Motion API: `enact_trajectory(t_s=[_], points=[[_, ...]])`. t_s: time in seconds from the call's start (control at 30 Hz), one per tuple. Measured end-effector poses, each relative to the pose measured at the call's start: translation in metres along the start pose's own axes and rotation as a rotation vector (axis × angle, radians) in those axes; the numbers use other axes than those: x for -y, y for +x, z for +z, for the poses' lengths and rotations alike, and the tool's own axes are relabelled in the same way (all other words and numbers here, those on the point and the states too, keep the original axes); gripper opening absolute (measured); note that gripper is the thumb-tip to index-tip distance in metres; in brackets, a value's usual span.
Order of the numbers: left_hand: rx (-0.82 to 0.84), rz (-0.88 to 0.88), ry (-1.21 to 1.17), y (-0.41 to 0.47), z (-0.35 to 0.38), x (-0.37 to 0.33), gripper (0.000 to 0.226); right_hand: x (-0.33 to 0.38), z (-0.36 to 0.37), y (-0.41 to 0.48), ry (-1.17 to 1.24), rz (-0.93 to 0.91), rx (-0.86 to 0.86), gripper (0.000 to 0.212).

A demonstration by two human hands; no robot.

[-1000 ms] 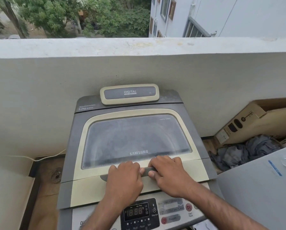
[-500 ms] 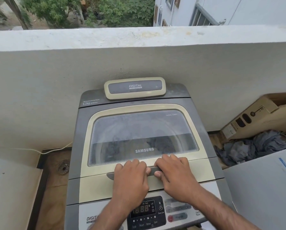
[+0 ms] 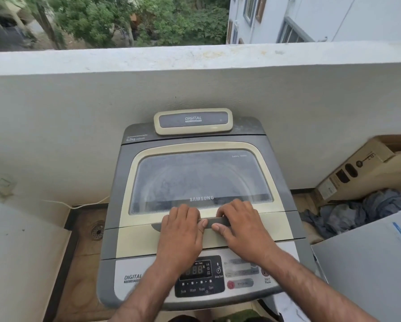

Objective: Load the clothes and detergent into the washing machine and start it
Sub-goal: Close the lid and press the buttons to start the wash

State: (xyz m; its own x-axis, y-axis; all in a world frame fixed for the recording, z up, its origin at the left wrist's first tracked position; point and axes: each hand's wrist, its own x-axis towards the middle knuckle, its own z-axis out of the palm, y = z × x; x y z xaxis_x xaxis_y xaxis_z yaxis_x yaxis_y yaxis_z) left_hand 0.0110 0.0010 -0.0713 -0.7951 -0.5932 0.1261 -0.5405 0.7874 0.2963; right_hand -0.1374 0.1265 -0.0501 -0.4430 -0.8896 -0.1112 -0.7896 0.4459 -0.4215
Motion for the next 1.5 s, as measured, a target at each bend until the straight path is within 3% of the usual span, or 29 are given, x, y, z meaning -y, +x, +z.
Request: enact_trajectory(t_s=[0.13, 0.33, 0.63, 1.13, 1.5], points=[[0.008, -0.042, -0.019, -0.020, -0.002, -0.002, 0.039, -0.012, -0.005, -0.023, 0.006, 0.007, -0.080, 0.043], [0.115, -0.111, 0.088, -0.063, -0.009, 0.008, 0.064, -0.036, -0.009, -0.069, 0.072, 0.009, -0.061, 0.057], [0.126, -0.213, 0.044, -0.102, -0.009, 0.031, 0.066, -0.063, -0.002, -0.128, 0.169, 0.159, -0.033, 0.061], [0.133, -0.212, 0.051, -0.114, -0.003, 0.028, 0.067, -0.072, 0.027, -0.177, 0.064, 0.172, -0.063, 0.068], [0.158, -0.167, 0.014, -0.114, -0.006, 0.039, 0.068, -0.057, 0.047, -0.191, -0.015, 0.249, -0.145, 0.093]])
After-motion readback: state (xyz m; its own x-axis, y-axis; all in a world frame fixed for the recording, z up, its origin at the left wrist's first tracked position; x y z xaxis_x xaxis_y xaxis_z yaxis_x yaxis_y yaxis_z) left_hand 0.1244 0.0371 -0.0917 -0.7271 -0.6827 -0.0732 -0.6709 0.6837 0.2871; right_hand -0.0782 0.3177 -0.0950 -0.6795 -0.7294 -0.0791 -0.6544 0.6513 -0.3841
